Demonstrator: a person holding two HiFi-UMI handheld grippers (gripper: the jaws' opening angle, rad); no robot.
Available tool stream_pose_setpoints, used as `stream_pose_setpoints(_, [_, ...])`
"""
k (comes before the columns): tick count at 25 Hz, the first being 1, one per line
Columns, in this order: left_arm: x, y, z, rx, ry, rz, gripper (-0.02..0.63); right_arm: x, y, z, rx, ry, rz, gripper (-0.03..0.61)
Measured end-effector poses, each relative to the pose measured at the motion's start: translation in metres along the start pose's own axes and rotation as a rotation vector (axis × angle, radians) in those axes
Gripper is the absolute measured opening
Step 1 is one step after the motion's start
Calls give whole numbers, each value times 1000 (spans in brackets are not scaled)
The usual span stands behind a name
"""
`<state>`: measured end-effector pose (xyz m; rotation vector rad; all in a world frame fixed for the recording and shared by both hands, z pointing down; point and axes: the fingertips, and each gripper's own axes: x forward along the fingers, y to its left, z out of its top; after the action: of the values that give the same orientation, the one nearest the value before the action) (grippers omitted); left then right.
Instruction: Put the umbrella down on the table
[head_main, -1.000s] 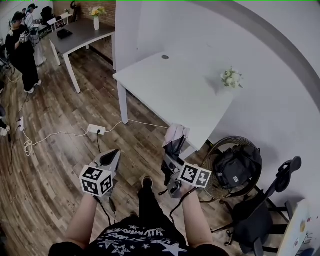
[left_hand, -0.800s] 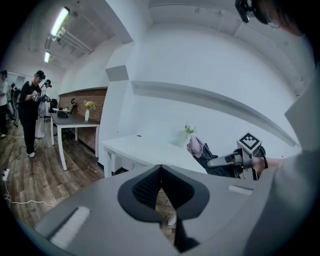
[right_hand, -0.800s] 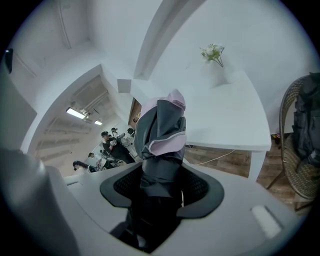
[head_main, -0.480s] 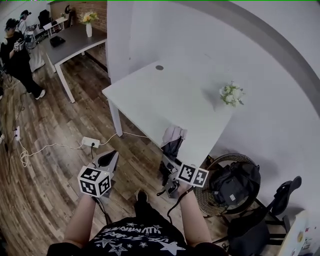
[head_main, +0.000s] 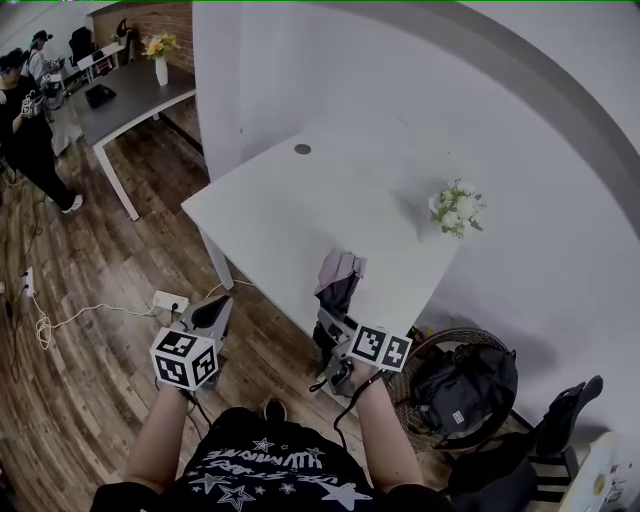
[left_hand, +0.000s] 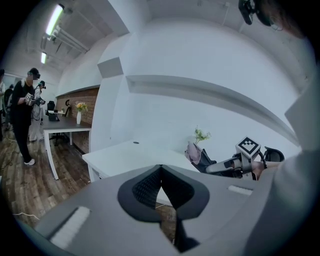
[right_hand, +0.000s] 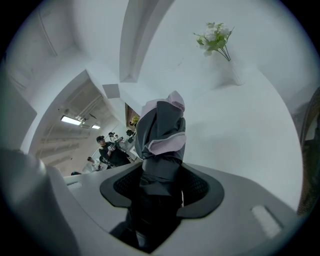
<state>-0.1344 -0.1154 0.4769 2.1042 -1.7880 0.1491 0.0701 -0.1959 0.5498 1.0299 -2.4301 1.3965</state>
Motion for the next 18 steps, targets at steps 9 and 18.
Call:
stream_pose_setpoints(9, [28,10,7,-4,14,1,3,24,-15,13,37,27,-6,242])
stream_pose_setpoints(18, [91,36,23,6,38,-59,3,61,-30,51,69,-8,-61,242])
